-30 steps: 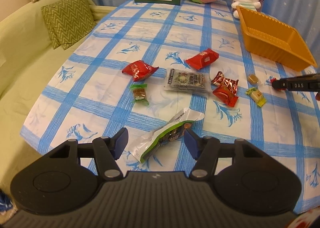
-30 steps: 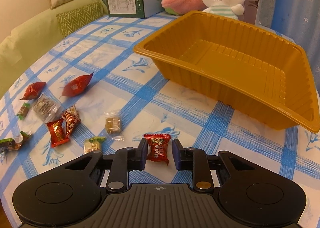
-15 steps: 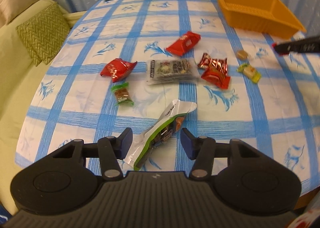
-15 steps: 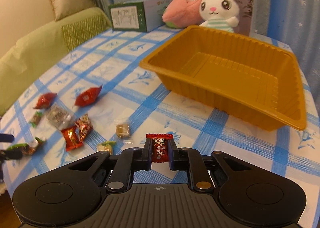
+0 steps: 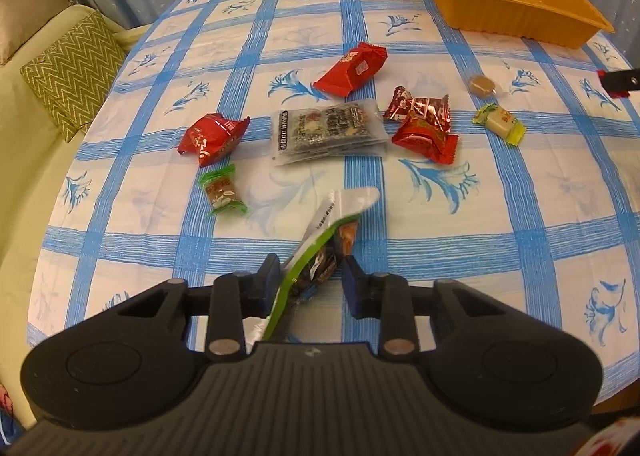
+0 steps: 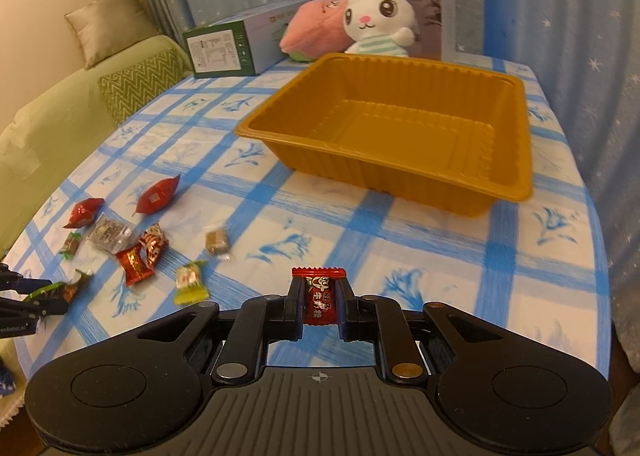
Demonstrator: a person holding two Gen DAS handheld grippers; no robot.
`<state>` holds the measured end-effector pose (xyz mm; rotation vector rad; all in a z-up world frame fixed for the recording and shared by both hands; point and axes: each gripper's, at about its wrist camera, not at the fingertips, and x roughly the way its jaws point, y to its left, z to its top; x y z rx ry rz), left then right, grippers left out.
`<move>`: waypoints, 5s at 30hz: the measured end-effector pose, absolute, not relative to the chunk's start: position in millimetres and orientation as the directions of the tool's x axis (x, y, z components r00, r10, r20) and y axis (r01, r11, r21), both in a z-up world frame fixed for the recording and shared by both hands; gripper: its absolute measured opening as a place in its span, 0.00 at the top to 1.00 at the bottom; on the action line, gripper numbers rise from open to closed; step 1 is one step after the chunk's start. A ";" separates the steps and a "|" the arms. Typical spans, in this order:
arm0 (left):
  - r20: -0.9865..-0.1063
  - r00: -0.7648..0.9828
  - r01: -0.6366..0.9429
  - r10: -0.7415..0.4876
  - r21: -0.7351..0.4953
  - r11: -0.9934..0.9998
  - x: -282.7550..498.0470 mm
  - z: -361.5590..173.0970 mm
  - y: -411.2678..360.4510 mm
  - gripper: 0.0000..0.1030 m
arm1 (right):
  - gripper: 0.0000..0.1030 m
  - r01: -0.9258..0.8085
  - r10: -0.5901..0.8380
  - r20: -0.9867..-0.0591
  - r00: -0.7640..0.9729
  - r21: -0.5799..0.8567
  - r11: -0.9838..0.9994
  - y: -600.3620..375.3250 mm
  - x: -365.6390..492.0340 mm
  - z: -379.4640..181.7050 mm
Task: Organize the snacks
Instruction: 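Carry the red candy and green-and-white bag with both tools over the orange tray, then open the left tool dropping the bag while the right tool releases the red candy into the tray, then move both tools back toward the remaining snacks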
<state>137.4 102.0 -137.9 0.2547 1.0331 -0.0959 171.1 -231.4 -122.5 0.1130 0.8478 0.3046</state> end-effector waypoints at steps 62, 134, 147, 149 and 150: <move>-0.777 0.538 0.321 -0.327 -0.169 0.932 394.7 -72.0 -130.2 0.80 | 0.84 -0.005 0.217 -0.661 0.718 0.307 0.952 -306.7 319.1 -100.9; -0.760 0.602 0.185 -0.247 -0.168 0.968 148.2 -31.5 -4.8 0.40 | 0.44 -0.178 0.368 -0.614 0.698 0.350 0.920 -266.2 132.9 -47.5; -0.779 0.608 0.050 -0.157 -0.161 0.986 88.8 -44.7 37.4 0.40 | 0.44 -0.308 0.449 -0.661 0.602 0.326 0.894 -218.7 103.2 -69.1; -0.783 0.606 0.026 -0.142 -0.159 0.987 83.5 -47.1 44.8 0.40 | 0.44 -0.328 0.462 -0.666 0.585 0.326 0.887 -211.8 102.4 -73.5; -0.785 0.605 0.015 -0.135 -0.158 0.987 81.4 -48.0 48.7 0.40 | 0.44 -0.337 0.468 -0.670 0.576 0.326 0.883 -207.7 102.2 -75.5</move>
